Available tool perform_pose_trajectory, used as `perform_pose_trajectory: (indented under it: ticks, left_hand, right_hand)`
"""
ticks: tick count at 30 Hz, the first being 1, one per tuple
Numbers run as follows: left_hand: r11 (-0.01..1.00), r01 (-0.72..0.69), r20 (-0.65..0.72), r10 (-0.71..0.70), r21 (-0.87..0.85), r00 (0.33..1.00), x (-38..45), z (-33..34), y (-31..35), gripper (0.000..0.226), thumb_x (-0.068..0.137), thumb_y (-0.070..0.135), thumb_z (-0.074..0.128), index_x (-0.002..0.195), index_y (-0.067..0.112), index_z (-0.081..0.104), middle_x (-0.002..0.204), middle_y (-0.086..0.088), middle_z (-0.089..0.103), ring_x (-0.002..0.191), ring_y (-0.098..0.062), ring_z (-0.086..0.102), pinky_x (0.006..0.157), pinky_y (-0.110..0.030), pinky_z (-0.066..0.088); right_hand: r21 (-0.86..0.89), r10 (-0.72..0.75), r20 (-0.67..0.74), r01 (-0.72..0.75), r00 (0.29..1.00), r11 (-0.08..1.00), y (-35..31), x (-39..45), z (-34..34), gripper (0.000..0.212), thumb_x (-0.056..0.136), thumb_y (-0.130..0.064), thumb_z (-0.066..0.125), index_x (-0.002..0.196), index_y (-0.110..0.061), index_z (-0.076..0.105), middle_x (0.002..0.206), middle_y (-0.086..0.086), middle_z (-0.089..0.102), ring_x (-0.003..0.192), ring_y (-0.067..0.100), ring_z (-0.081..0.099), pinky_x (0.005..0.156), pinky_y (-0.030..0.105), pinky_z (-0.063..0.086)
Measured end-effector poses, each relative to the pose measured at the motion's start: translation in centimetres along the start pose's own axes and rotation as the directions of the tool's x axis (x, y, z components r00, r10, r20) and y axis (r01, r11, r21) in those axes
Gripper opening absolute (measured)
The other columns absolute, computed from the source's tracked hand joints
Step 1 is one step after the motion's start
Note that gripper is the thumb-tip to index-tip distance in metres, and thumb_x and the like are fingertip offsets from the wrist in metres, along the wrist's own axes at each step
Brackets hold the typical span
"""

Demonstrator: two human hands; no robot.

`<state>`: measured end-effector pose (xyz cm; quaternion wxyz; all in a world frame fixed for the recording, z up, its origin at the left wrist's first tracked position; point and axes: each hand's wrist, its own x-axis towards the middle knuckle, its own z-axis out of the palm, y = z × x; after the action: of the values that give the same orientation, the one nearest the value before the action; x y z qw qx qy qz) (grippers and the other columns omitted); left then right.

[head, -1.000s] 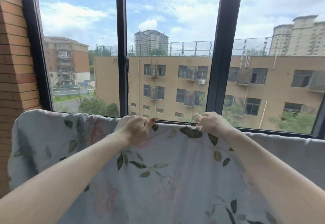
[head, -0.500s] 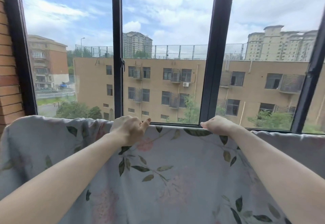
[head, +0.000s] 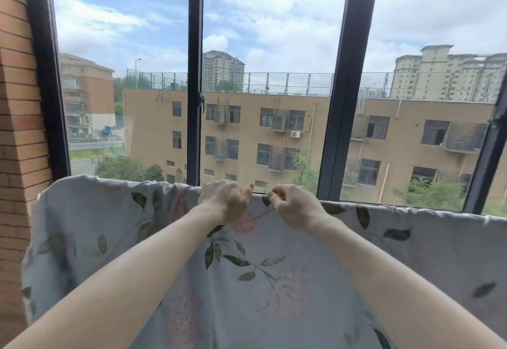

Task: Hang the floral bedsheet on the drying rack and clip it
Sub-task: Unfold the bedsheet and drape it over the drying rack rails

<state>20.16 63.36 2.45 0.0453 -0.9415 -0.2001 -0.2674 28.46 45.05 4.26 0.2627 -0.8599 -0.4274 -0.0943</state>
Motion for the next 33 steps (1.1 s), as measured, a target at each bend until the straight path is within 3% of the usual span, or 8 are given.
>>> perform_pose_trajectory:
  ticks: [5, 10, 14, 19, 27, 29, 31, 33]
  left_hand:
    - [0.999, -0.039, 0.005, 0.039, -0.008, 0.999, -0.8, 0.1, -0.6, 0.073, 0.101, 0.066, 0.008, 0.07, 0.023, 0.059, 0.084, 0.001, 0.071, 0.082, -0.025, 0.063, 0.084, -0.041, 0.048]
    - [0.998, 0.002, 0.02, 0.0, -0.056, 1.0, -2.8, -0.8, -3.9, 0.05, 0.103, 0.065, 0.022, 0.075, 0.03, 0.045, 0.087, 0.007, 0.056, 0.093, -0.02, 0.052, 0.1, -0.044, 0.039]
    - [0.985, 0.16, 0.008, -0.16, -0.059, 0.987, -4.8, -1.9, -10.0, 0.045, 0.104, 0.062, 0.027, 0.105, 0.03, 0.058, 0.112, 0.002, 0.066, 0.115, -0.024, 0.055, 0.106, -0.043, 0.036]
    - [0.956, 0.287, 0.034, -0.289, 0.061, 0.957, -7.7, -4.3, -17.5, 0.046, 0.103, 0.062, 0.03, 0.12, 0.031, 0.058, 0.127, -0.002, 0.063, 0.123, -0.026, 0.051, 0.109, -0.045, 0.033]
    - [0.969, 0.247, 0.026, -0.246, -0.01, 0.969, -8.4, -4.4, -21.3, 0.037, 0.107, 0.052, 0.033, 0.123, 0.028, 0.058, 0.129, -0.001, 0.06, 0.125, -0.025, 0.049, 0.11, -0.044, 0.032]
    - [0.975, 0.219, 0.013, -0.219, -0.04, 0.976, -8.4, -4.2, -22.2, 0.037, 0.107, 0.051, 0.034, 0.124, 0.029, 0.058, 0.126, 0.001, 0.061, 0.124, -0.024, 0.049, 0.108, -0.044, 0.033]
    - [0.98, 0.19, 0.016, -0.189, -0.054, 0.982, -8.1, -3.9, -22.4, 0.036, 0.107, 0.05, 0.035, 0.126, 0.03, 0.059, 0.125, 0.002, 0.061, 0.123, -0.024, 0.049, 0.108, -0.044, 0.033]
    - [0.987, 0.148, 0.015, -0.147, -0.069, 0.989, -7.8, -3.6, -22.7, 0.034, 0.107, 0.05, 0.035, 0.122, 0.031, 0.058, 0.121, 0.003, 0.062, 0.121, -0.023, 0.049, 0.108, -0.044, 0.033]
  right_hand:
    - [-0.2, -0.024, -0.252, -0.028, 0.967, 0.979, 0.2, -0.6, 3.3, 0.043, 0.103, -0.052, 0.035, 0.084, -0.026, 0.063, 0.093, -0.003, 0.073, 0.09, 0.022, 0.064, 0.09, 0.04, 0.037]
    - [-0.239, -0.052, -0.273, -0.015, 0.961, 0.971, 0.4, -0.2, 3.5, 0.047, 0.102, -0.055, 0.034, 0.075, -0.025, 0.059, 0.085, -0.004, 0.073, 0.083, 0.022, 0.064, 0.084, 0.039, 0.037]
    - [-0.24, -0.062, -0.293, -0.01, 0.954, 0.971, 0.8, -0.3, 3.4, 0.049, 0.102, -0.054, 0.035, 0.07, -0.024, 0.058, 0.079, -0.003, 0.072, 0.079, 0.022, 0.064, 0.083, 0.039, 0.038]
    - [-0.247, -0.067, -0.294, -0.008, 0.954, 0.969, 1.2, -0.4, 3.4, 0.049, 0.102, -0.054, 0.037, 0.068, -0.024, 0.056, 0.075, -0.003, 0.069, 0.076, 0.023, 0.062, 0.084, 0.039, 0.038]
    - [-0.149, 0.068, -0.269, -0.111, 0.961, 0.983, -0.6, -0.4, 3.4, 0.052, 0.103, -0.048, 0.04, 0.06, -0.023, 0.056, 0.06, -0.008, 0.058, 0.065, 0.023, 0.053, 0.088, 0.041, 0.036]
    - [-0.101, 0.086, -0.242, -0.114, 0.966, 0.988, -2.2, -0.1, 3.8, 0.047, 0.103, -0.044, 0.043, 0.067, -0.023, 0.064, 0.069, -0.007, 0.065, 0.075, 0.026, 0.06, 0.088, 0.042, 0.035]
    - [-0.06, 0.039, -0.228, -0.054, 0.973, 0.997, -5.0, 0.0, 4.5, 0.032, 0.102, -0.042, 0.048, 0.095, -0.027, 0.075, 0.099, -0.005, 0.073, 0.1, 0.026, 0.064, 0.097, 0.043, 0.037]
    - [-0.016, -0.046, -0.205, 0.044, 0.978, 0.999, -9.1, 0.5, 6.2, 0.03, 0.1, -0.039, 0.054, 0.122, -0.03, 0.072, 0.126, -0.006, 0.069, 0.12, 0.023, 0.059, 0.108, 0.043, 0.036]
